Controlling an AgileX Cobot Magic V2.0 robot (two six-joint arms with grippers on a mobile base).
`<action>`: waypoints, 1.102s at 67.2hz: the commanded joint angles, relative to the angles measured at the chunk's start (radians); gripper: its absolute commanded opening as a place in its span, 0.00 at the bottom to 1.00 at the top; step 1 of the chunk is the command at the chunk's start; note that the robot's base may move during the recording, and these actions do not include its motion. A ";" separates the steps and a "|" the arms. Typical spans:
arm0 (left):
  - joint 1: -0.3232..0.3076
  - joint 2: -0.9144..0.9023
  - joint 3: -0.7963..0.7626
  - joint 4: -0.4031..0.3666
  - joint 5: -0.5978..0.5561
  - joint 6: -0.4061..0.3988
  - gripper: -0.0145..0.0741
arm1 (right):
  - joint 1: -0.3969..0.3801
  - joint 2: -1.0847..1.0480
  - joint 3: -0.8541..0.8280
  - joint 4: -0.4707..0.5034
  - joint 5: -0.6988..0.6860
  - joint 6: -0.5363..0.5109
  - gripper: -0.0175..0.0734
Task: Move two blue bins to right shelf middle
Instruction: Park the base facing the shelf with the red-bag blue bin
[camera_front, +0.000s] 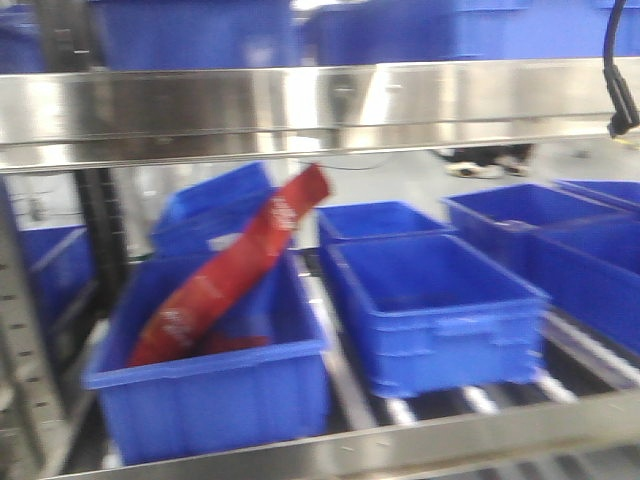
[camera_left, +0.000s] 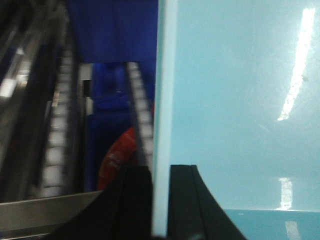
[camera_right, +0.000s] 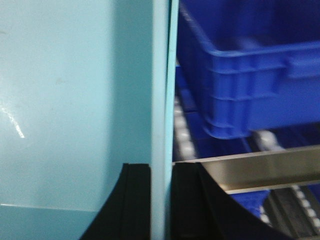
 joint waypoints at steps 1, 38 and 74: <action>0.000 -0.010 -0.018 0.021 -0.093 -0.003 0.04 | 0.008 -0.023 -0.020 0.008 -0.143 -0.002 0.01; 0.000 -0.010 -0.018 0.021 -0.093 -0.003 0.04 | 0.008 -0.023 -0.020 0.008 -0.143 -0.002 0.01; 0.000 -0.010 -0.018 0.021 -0.093 -0.003 0.04 | 0.008 -0.023 -0.020 0.008 -0.143 -0.002 0.01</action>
